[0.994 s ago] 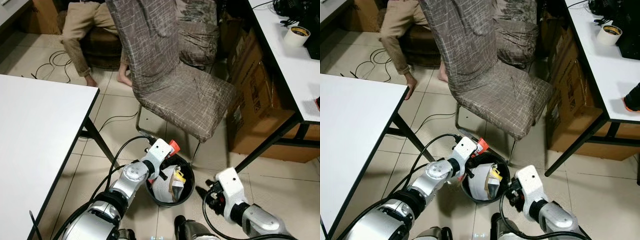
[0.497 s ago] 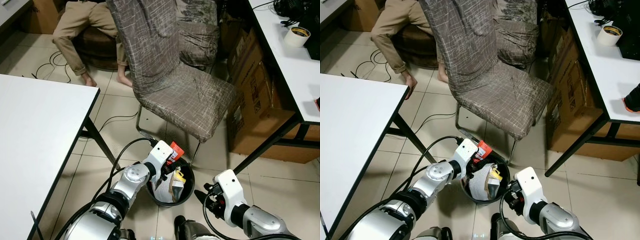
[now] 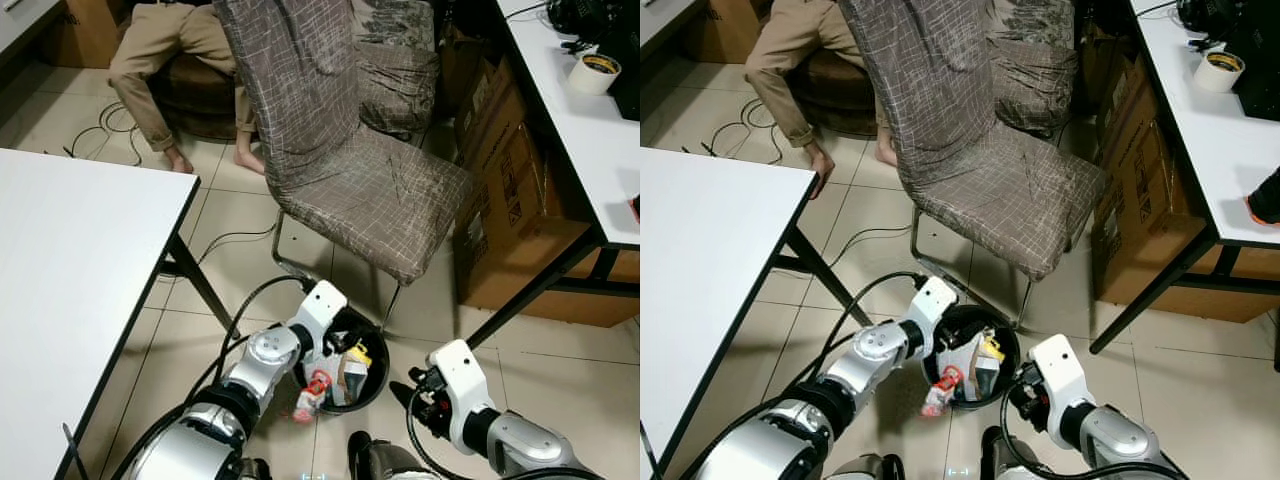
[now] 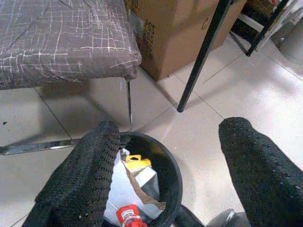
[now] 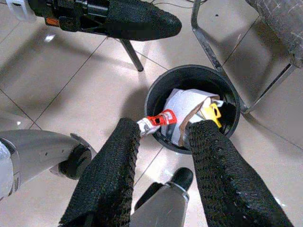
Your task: Picking trash to rubbish bin
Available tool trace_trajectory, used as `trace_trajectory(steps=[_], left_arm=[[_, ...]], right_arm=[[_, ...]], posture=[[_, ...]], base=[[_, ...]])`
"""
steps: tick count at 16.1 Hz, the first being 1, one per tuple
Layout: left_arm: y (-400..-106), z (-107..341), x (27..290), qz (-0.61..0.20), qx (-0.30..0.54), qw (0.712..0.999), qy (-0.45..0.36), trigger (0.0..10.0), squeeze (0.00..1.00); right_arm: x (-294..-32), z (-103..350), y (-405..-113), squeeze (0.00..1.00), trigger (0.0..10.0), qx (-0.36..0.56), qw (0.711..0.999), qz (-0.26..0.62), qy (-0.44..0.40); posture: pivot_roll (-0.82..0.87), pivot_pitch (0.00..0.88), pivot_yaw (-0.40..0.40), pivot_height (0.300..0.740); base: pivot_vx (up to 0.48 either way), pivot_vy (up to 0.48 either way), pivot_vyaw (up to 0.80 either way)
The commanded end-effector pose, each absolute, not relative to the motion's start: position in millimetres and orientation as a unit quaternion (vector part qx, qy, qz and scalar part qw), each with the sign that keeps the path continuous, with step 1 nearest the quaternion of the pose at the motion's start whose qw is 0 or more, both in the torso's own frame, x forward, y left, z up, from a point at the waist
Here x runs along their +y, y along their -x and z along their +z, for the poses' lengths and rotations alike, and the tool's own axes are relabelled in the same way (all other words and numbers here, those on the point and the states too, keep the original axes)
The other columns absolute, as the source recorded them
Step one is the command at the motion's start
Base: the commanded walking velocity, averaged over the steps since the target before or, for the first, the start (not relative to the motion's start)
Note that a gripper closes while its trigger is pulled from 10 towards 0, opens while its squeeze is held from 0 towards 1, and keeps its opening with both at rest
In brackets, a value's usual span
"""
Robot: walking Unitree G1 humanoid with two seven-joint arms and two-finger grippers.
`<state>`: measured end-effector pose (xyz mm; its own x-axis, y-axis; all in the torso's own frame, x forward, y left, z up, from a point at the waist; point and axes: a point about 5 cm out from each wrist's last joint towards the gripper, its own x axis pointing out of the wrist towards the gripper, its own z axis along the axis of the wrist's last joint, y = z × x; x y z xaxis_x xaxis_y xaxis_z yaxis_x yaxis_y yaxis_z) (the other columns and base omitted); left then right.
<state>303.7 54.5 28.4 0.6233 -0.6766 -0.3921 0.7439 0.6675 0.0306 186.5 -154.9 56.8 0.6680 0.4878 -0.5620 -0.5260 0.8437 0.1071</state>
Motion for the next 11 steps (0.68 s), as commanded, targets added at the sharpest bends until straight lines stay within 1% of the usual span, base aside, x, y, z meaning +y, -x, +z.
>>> trace_trajectory(steps=[1, 3, 4, 5, 6, 7, 9, 10, 11], left_arm=[[-303.1, 27.6, 52.8, -0.400, 0.181, 0.893, -0.096, 10.0, 1.00], [-306.4, 31.0, 54.8, -0.389, 0.170, 0.900, -0.098, 10.0, 1.00], [-309.6, 35.1, 58.2, -0.381, 0.160, 0.908, -0.075, 10.0, 0.53], [-311.4, 38.7, 64.1, -0.373, 0.146, 0.915, -0.047, 10.0, 0.00], [-313.3, 42.7, 74.4, -0.355, 0.130, 0.926, -0.011, 10.0, 0.00], [-313.0, 45.4, 79.5, -0.352, 0.114, 0.929, -0.009, 10.0, 0.00], [-310.4, 60.5, 102.2, -0.325, 0.071, 0.943, 0.005, 10.0, 0.00], [-306.1, 78.6, 110.1, -0.320, 0.034, 0.947, 0.015, 10.0, 0.00], [-302.5, 89.6, 112.8, -0.319, 0.014, 0.947, 0.017, 10.0, 0.00]], right_arm=[[-153.6, 58.6, -185.3, 0.00, 10.0, 0.301, 0.909, 0.286, 0.030], [-153.3, 59.1, -186.7, 0.00, 10.0, 0.299, 0.910, 0.286, 0.031], [-153.1, 59.8, -188.3, 0.00, 10.0, 0.296, 0.911, 0.285, 0.032], [-153.7, 60.5, -190.1, 0.00, 10.0, 0.291, 0.914, 0.282, 0.035], [-154.2, 61.9, -193.6, 0.00, 10.0, 0.282, 0.919, 0.274, 0.037], [-154.6, 62.7, -195.4, 0.00, 10.0, 0.277, 0.922, 0.268, 0.039], [-156.4, 75.5, -208.1, 0.00, 10.0, 0.225, 0.948, 0.224, 0.037], [-158.4, 90.9, -216.5, 0.00, 10.0, 0.178, 0.965, 0.192, 0.018], [-159.7, 99.7, -220.4, 0.00, 10.0, 0.155, 0.972, 0.176, 0.005]], posture=[[-0.20, 0.167, 0.003, 0.740], [-0.19, 0.163, 0.001, 0.740], [-0.19, 0.160, 0.001, 0.740], [-0.19, 0.159, 0.000, 0.740], [-0.17, 0.153, -0.005, 0.740], [-0.17, 0.152, -0.006, 0.740], [-0.16, 0.145, -0.010, 0.740], [-0.14, 0.137, -0.014, 0.740], [-0.13, 0.133, -0.015, 0.740]], base=[[0.000, 0.000, 0.00], [0.000, 0.000, 0.00], [0.000, 0.000, 0.00], [0.000, 0.000, 0.00], [0.000, 0.000, 0.00], [0.000, 0.000, 0.00], [0.000, 0.000, 0.00], [0.000, 0.000, 0.00], [0.000, 0.000, 0.00]])
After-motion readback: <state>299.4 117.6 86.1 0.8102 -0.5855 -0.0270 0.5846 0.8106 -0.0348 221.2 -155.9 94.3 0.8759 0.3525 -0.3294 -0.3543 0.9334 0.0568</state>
